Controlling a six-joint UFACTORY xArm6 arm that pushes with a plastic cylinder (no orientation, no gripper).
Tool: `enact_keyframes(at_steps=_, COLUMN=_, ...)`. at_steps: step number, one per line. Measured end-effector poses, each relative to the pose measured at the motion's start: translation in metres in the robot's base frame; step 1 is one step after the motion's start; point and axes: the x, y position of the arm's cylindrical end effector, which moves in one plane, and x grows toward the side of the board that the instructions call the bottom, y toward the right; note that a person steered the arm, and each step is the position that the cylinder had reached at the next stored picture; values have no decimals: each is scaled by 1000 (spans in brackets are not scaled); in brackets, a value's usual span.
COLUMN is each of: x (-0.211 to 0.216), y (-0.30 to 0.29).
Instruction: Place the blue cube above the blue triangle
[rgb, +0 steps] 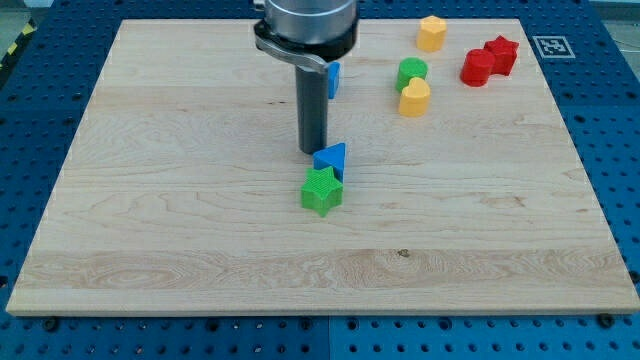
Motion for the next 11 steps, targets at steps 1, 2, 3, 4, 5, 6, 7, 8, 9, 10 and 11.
enact_keyframes(at_steps=1, x=-35, y=-35)
enact_keyframes(at_steps=2, x=-86, y=-51)
enact_keyframes(at_steps=3, x=-128, y=-30)
enact_keyframes(at_steps=4, x=-134, y=-5)
enact_keyframes(at_steps=5, x=-112, y=38)
enact_keyframes(at_steps=6, x=-56, y=57)
enact_keyframes(at_steps=7, x=-43, y=57)
enact_keyframes(at_steps=8, x=-55, y=72)
enact_keyframes(at_steps=9, x=-55, y=108)
enact_keyframes(at_steps=10, x=-48, y=133)
enact_keyframes(at_steps=11, x=-22, y=133)
